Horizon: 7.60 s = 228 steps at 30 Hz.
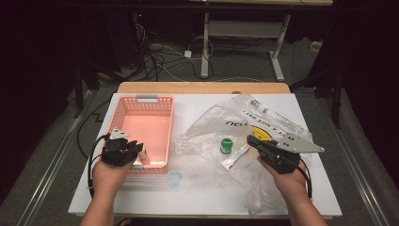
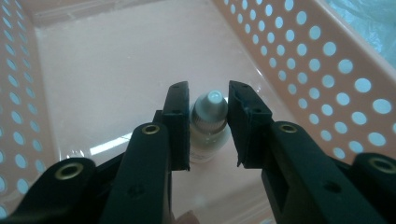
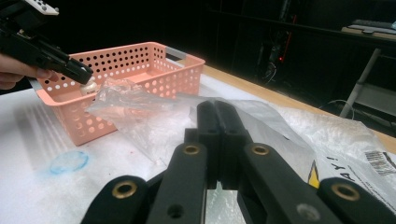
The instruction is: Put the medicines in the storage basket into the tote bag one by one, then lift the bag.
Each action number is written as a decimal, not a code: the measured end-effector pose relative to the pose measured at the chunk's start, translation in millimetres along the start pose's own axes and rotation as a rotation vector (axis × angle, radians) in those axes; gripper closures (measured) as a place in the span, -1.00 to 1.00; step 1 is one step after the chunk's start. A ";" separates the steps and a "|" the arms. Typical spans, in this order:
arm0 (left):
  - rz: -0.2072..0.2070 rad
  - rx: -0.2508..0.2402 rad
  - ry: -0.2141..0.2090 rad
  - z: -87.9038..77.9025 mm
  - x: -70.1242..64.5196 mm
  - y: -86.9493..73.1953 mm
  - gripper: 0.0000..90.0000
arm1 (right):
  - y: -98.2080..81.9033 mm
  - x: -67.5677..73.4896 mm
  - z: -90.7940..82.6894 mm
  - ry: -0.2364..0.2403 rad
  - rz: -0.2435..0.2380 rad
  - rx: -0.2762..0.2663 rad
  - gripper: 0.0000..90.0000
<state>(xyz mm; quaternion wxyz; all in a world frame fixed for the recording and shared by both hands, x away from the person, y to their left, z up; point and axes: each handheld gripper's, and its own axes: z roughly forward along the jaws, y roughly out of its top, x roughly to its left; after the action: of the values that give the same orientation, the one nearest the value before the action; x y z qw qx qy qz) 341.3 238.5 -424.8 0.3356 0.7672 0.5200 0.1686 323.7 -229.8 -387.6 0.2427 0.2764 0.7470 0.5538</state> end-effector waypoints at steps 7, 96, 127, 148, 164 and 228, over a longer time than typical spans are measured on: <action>0.010 -0.048 -0.004 -6.2 -2.8 -0.8 0.53 | 0.1 -0.1 -0.7 -0.002 0.002 -0.001 1.00; 0.402 -0.303 -0.414 91.6 -253.0 52.9 0.53 | -2.2 -9.2 -4.0 -0.016 0.015 -0.007 1.00; 0.366 -0.225 -0.441 98.1 -248.1 43.4 -0.09 | -3.3 -12.1 -6.8 -0.022 0.024 -0.009 1.00; 0.356 0.048 -0.333 98.9 -206.2 -10.0 -0.50 | -4.7 -9.9 -5.3 -0.027 0.020 0.007 1.00; 0.446 0.031 -0.342 102.7 -227.3 -9.3 0.59 | -3.4 -13.5 -5.4 -0.044 0.027 0.003 1.00; 0.435 -0.742 -0.106 -31.9 -201.7 227.8 0.97 | 129.2 -85.5 -25.5 -0.310 0.055 -0.327 1.00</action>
<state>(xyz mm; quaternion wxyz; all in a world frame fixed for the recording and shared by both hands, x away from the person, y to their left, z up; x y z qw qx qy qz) 396.7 12.3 -226.5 0.5716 0.6939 0.2326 0.3710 387.7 -275.5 -251.7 0.3810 0.3356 0.5933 0.6247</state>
